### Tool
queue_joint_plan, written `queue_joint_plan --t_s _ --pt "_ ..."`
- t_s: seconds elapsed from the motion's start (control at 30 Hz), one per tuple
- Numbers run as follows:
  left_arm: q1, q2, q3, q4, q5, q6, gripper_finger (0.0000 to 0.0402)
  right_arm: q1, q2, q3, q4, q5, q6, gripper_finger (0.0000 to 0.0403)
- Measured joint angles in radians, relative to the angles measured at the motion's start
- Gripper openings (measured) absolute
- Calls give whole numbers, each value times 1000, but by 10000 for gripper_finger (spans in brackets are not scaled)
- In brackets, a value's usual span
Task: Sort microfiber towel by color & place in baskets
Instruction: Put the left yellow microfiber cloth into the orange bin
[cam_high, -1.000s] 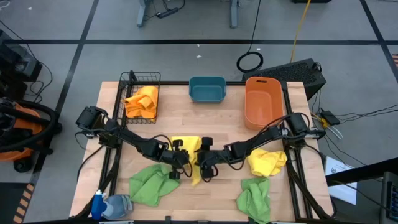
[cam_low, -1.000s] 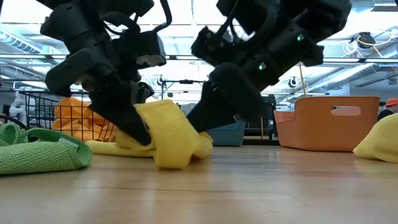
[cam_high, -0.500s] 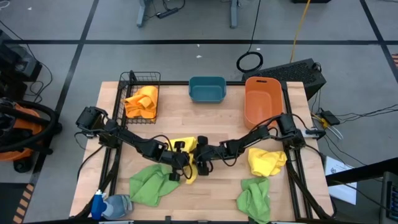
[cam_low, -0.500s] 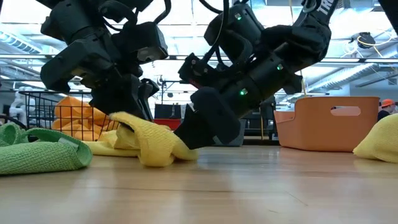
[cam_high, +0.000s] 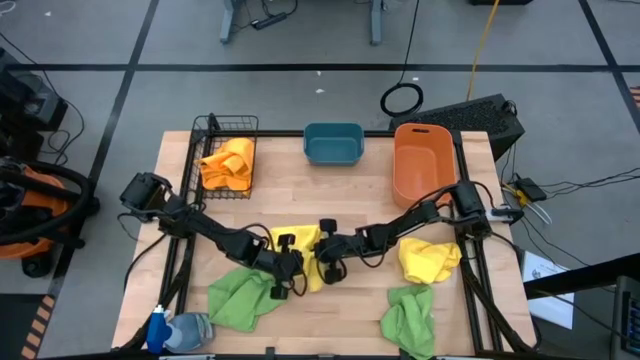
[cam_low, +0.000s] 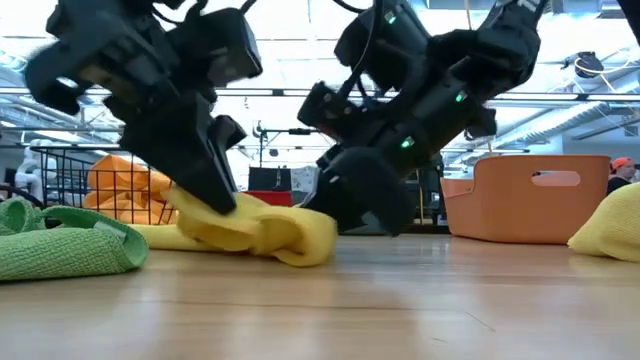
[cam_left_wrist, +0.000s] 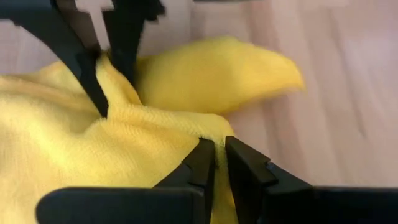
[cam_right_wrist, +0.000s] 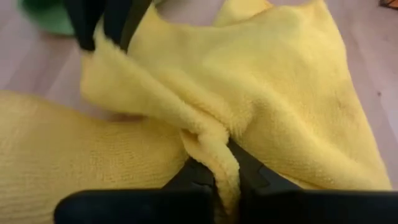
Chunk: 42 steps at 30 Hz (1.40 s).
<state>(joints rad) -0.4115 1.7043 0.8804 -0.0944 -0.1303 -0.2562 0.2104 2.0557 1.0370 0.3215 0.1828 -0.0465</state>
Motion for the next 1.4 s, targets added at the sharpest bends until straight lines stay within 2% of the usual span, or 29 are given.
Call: queue_joint_plan --t_s 0.2,0.5,0.6,0.73,1.0,1.2,1.4 --pt "-35 -24 30 12 0 8 45 32 -61 -1 -92 8 4 3" --pt "-59 -53 34 -24 -8 28 45 66 -113 -1 -231 160 16 3" --pt "-60 -53 34 -46 -50 30 45 78 -138 -1 -275 182 31 3" --pt "-59 -52 34 -93 -111 29 45 98 -197 0 -344 187 70 2" --pt "-58 -52 33 -83 -118 60 44 153 -366 0 -504 206 183 2" --pt "-53 -52 10 43 -123 107 44 252 -499 0 -583 433 211 2" --pt "-53 -52 -17 174 -123 186 44 393 -572 2 -568 686 145 2"
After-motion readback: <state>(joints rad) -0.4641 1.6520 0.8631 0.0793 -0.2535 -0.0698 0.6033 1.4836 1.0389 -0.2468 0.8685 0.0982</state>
